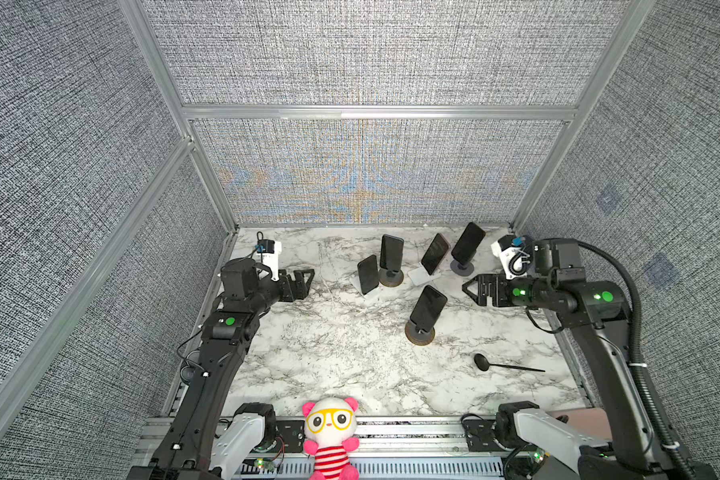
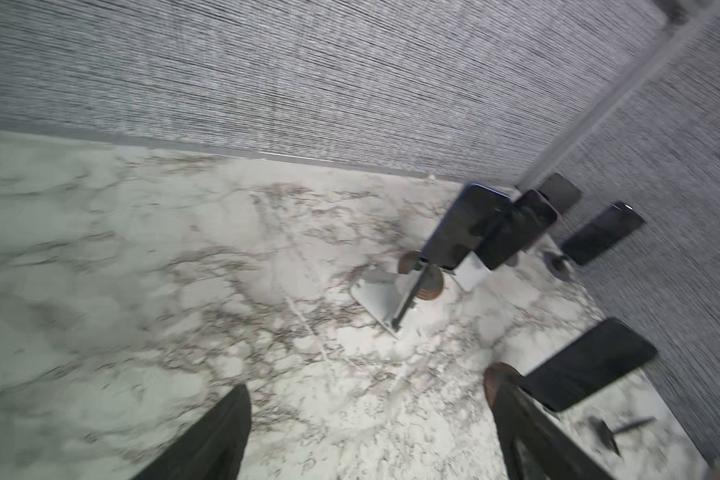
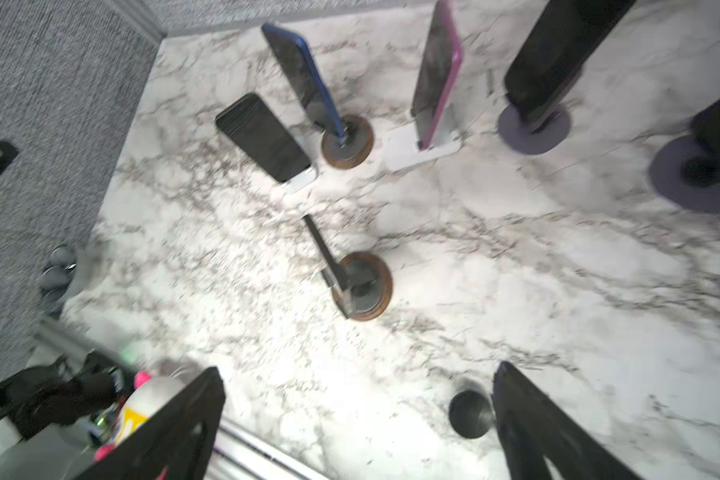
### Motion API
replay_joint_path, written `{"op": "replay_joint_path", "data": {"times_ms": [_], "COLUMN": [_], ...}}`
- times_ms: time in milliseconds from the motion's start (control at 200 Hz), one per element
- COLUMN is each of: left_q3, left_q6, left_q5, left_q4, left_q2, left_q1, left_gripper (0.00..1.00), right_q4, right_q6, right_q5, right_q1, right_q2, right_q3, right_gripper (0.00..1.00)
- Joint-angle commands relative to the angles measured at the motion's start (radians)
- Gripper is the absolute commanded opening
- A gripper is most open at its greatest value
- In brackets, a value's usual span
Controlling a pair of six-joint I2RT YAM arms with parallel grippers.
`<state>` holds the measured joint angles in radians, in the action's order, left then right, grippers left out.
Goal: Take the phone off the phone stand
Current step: 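Grasp the black phone on the wooden stand with right gripper while left arm approaches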
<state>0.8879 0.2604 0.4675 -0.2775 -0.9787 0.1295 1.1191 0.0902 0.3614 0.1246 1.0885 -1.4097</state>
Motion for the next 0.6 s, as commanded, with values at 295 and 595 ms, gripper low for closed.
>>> {"op": "replay_joint_path", "data": {"times_ms": [295,595], "left_q3": [-0.004,0.004], "left_q6": [0.043,0.022], "left_q5": [0.159,0.122], "left_q4": [0.327,0.342], "left_q2": [-0.204,-0.287], "left_q1": [0.211,0.285], "left_gripper": [0.89,0.88], "right_q4": [-0.116,-0.253], "right_q6": [-0.065,-0.064], "right_q5": [0.125,0.107], "right_q1": [0.061,0.069], "right_q2": [0.134,0.266], "right_q3": [0.090,0.105], "right_gripper": [0.62,0.46]}}
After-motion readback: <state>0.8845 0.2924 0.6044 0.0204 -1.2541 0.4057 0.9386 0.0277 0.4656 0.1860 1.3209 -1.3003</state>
